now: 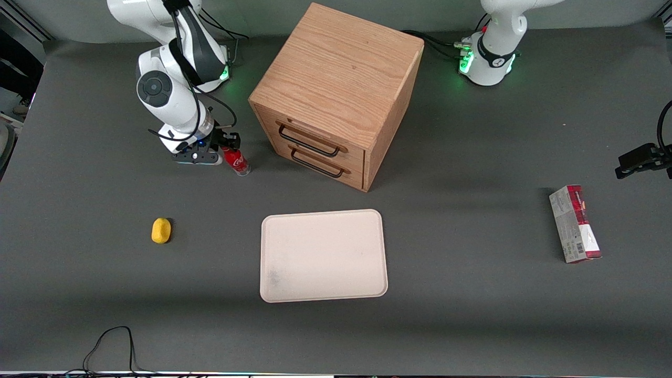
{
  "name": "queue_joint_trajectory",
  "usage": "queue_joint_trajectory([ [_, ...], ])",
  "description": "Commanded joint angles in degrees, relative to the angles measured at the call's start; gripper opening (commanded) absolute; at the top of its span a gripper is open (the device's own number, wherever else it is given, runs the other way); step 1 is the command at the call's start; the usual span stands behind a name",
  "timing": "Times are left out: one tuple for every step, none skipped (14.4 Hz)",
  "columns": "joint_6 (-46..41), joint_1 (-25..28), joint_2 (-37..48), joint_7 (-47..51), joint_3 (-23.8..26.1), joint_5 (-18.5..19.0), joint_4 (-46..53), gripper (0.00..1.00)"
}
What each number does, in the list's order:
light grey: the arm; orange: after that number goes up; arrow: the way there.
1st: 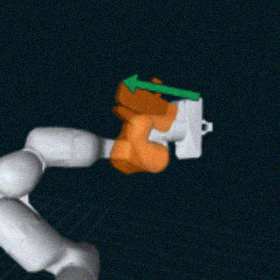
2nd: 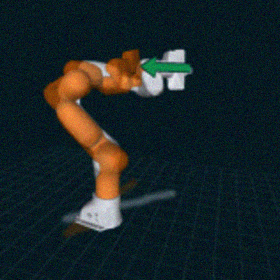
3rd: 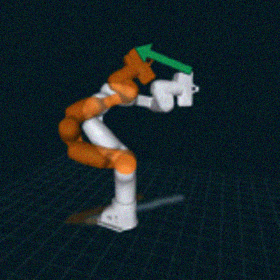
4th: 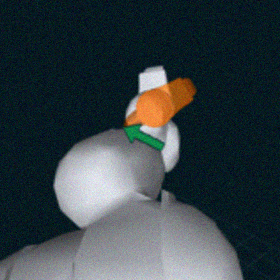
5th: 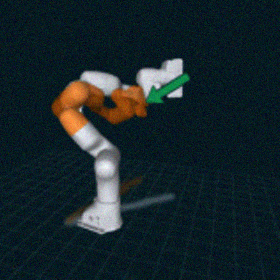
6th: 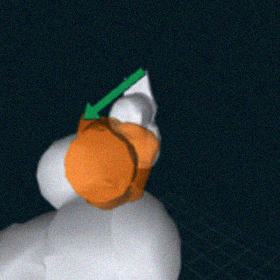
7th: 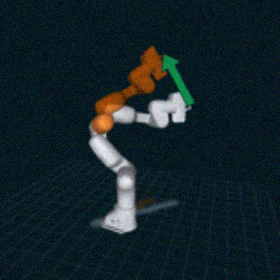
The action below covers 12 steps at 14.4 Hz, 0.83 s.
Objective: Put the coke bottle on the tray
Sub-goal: 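Lower the right gripper and close it around the bottle's cap end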
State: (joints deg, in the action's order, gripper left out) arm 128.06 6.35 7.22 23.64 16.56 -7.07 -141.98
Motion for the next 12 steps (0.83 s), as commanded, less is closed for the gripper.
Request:
queue_joint_trajectory([
  [0.52, 0.51, 1.4, -1.32, -0.39, -1.19, -1.02, 0.0],
  [0.52, 0.51, 1.4, -1.32, -0.39, -1.19, -1.11, 0.0],
  [0.52, 0.51, 1.4, -1.23, -0.39, -1.19, -1.02, 0.0],
  [0.52, 0.51, 1.4, -1.23, -0.39, -1.19, -1.02, 0.0],
  [0.26, 0.42, 1.4, -1.23, -0.39, -1.19, -1.02, 0.0],
  [-0.18, 0.42, 1.31, -1.32, -0.48, -1.19, -0.76, 0.0],
  [-0.96, 0.33, 1.4, -1.49, -0.48, -1.11, -0.32, 0.0],
  [-2.19, 0.33, 1.57, -1.5, -0.56, -1.11, 0.9, 0.0],
  [-4.73, 0.24, 1.57, -1.5, -0.65, -1.11, 3.09, 0.0],
  [-7.88, 0.07, 1.57, -1.58, -0.83, -1.11, 5.72, 0.0],
  [-10.79, -0.11, 1.57, -1.41, -1.09, -1.11, 8.18, 0.0],
  [-13.86, -0.11, 1.57, -1.41, -2.05, -1.11, 11.08, 0.0],
])
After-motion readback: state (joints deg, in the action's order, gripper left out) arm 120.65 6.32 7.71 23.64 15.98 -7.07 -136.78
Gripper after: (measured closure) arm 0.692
